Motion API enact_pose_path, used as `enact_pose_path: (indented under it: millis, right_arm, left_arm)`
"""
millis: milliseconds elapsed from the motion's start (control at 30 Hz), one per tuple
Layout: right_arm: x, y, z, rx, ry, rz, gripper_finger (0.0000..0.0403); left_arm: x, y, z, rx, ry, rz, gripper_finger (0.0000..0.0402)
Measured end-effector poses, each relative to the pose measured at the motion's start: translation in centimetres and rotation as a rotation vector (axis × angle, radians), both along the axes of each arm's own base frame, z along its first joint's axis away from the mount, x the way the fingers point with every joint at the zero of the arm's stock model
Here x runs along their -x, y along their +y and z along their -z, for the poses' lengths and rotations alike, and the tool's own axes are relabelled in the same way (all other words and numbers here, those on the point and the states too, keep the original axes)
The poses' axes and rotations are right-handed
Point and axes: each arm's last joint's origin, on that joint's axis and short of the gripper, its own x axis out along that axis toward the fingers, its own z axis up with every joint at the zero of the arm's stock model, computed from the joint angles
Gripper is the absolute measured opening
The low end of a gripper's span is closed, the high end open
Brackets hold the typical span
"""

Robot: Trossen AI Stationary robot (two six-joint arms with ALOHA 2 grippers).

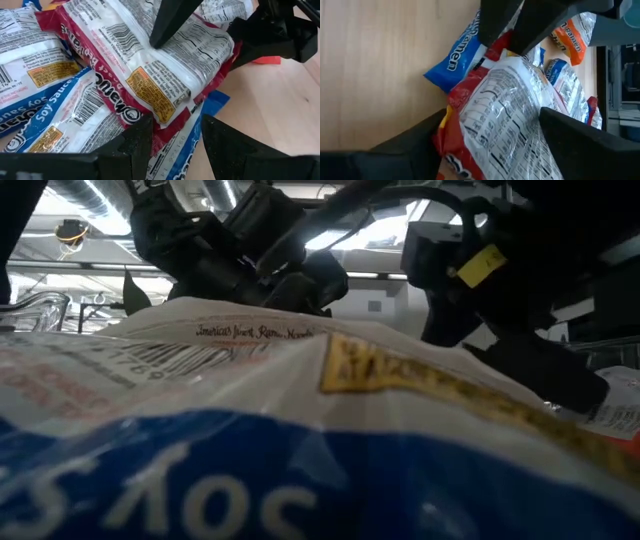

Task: Sort Maruchan noodles
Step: Put the red noodle pack into the right transparent bin

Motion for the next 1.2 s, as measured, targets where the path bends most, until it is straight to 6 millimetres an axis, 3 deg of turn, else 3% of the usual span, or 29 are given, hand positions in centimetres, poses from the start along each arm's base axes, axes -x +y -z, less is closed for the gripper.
enact_pose_path:
  millis: [333,533,800,1000,1200]
  right_arm:
    - [0.1,0.0,-1.4,0.016,0.008,0.051,0.0086]
    - [-0.7,0.8,-4.2,0.011,0.022,0.064,0.0082]
    - [-0.8,0.8,-11.4,0.042,0.042,0.175,0.0082]
    - [1.7,0.4,-17.6,-0.261,0.079,0.262,0.0082]
    - [5.5,-1.6,-21.8,-0.529,-0.027,0.457,0.0082]
  left_arm:
    - [0.1,0.0,0.1,0.044,0.015,-0.023,0.0163]
    - [0.6,-0.5,-2.1,0.132,0.002,-0.019,0.0163]
    - [3.2,-1.5,-8.9,0.201,-0.054,-0.027,0.0163]
    - [5.6,-3.0,-13.6,0.253,-0.159,0.023,0.0163]
    - [7.5,-4.6,-16.0,0.282,-0.216,0.09,0.0163]
